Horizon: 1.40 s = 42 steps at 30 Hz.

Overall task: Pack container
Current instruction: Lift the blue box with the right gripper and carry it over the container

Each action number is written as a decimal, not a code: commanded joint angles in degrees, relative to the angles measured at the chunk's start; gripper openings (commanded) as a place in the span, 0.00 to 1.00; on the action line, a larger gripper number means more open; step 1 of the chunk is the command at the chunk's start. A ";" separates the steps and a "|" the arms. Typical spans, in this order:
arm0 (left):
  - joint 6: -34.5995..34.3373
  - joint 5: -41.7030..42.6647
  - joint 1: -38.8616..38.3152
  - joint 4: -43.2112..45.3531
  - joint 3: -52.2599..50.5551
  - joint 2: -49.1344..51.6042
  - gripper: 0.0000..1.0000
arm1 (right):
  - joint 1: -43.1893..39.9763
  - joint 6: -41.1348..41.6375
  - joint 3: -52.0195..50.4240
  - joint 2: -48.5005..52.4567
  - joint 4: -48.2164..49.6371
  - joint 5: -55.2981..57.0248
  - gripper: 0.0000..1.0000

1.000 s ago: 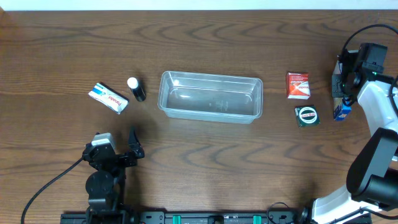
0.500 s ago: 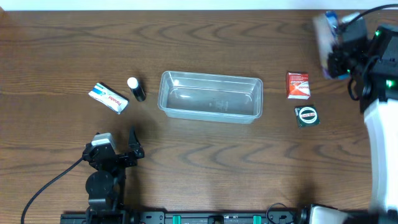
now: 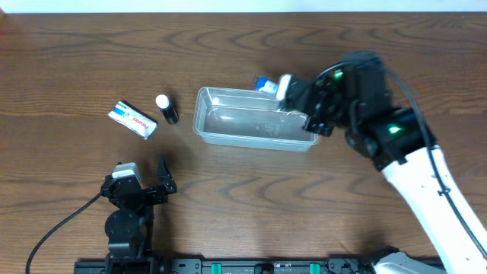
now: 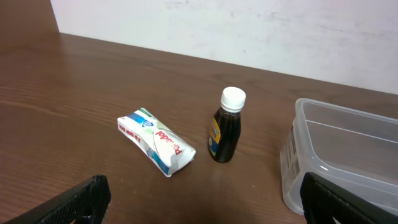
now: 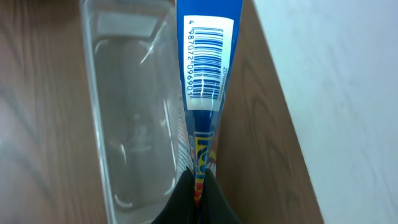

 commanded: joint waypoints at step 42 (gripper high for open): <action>0.72 0.55 0.26 -2.03 -0.90 -0.31 0.98 | 6.54 -8.98 -0.04 24.83 6.67 9.79 0.01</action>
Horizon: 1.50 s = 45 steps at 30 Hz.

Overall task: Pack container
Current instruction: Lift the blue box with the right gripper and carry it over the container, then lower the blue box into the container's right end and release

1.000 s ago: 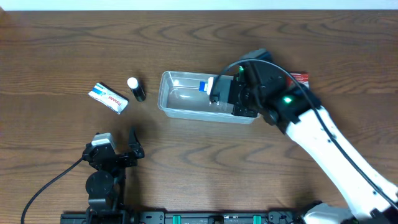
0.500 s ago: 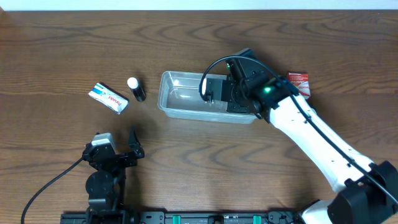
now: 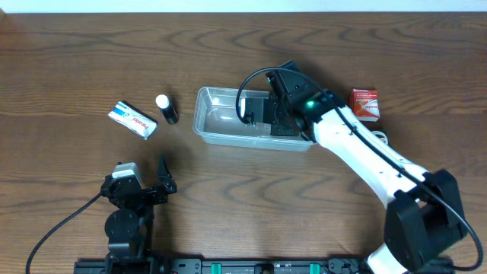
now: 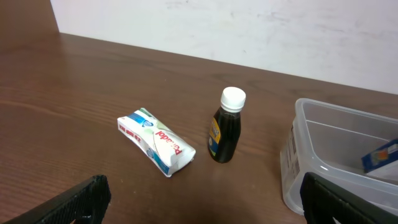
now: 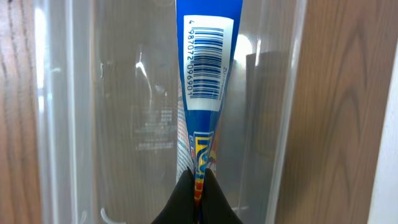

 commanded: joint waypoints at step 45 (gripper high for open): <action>0.72 0.55 0.26 -2.05 -0.90 -0.28 0.98 | -3.06 1.11 0.13 3.69 -1.95 -1.22 0.45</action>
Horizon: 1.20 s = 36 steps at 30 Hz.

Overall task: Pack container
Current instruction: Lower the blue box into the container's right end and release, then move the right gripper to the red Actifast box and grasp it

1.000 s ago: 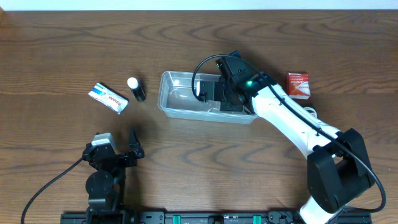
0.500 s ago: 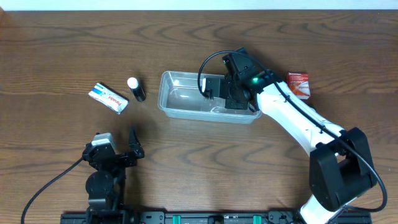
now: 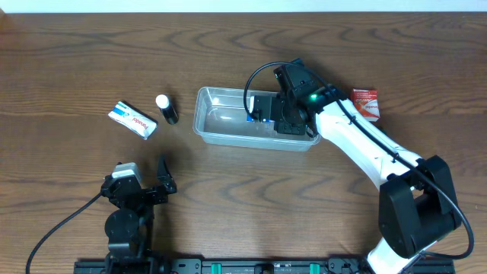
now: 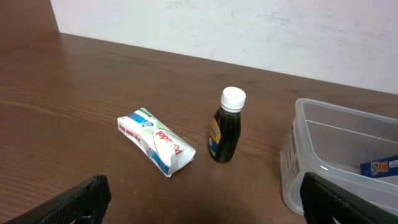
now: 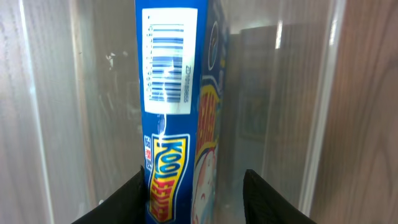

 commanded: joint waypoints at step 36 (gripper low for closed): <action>0.72 0.55 0.26 -2.05 -0.90 -0.28 0.98 | 2.75 39.12 0.15 -25.00 -1.33 12.24 0.99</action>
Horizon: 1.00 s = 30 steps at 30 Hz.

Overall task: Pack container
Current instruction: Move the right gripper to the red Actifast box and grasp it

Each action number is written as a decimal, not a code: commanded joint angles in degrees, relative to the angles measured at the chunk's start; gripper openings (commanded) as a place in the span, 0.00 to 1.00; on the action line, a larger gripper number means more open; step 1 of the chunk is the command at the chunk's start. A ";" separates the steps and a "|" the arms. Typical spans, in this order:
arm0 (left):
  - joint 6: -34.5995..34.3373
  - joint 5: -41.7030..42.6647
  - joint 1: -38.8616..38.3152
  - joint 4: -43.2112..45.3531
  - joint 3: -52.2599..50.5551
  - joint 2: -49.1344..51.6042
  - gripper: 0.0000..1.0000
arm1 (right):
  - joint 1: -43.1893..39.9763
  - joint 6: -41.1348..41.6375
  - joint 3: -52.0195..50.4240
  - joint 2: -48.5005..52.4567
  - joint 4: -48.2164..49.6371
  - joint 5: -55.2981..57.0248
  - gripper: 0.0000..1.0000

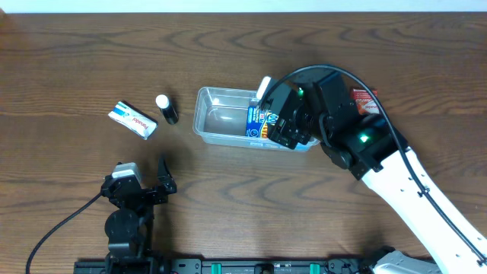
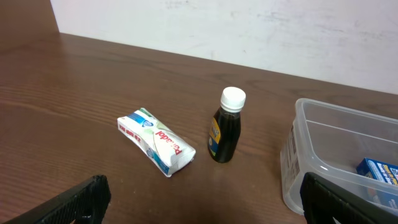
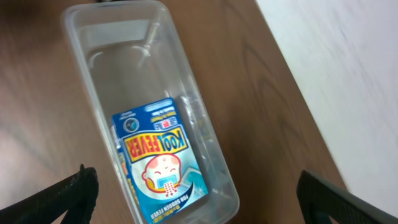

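A clear plastic container stands mid-table. In its right half a blue Kool Fever box lies flat, face up; the box also shows from overhead. My right gripper hangs above that end of the container, open, with nothing between its fingers. A white packet and a small dark bottle with a white cap rest on the table left of the container. My left gripper sits open near the front edge, well short of them.
A red box lies right of the container, partly behind my right arm. The wooden table's far edge meets a white wall. The left arm's base and cable are at the front left.
The right gripper was low inside the container, fingers apart around the blue box standing on edge. Now it is higher and wide open, and the box lies flat on the container floor.
My right gripper was shut on the blue box at the container's far right rim. Then it held the box inside the container. Then its fingers were apart with the box on edge. Now the box lies flat and the gripper is raised. The left arm stayed still.
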 commanded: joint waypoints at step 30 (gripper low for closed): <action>0.72 0.55 0.26 -2.05 -0.90 -0.31 0.98 | -35.91 34.88 0.02 30.69 11.56 3.96 0.96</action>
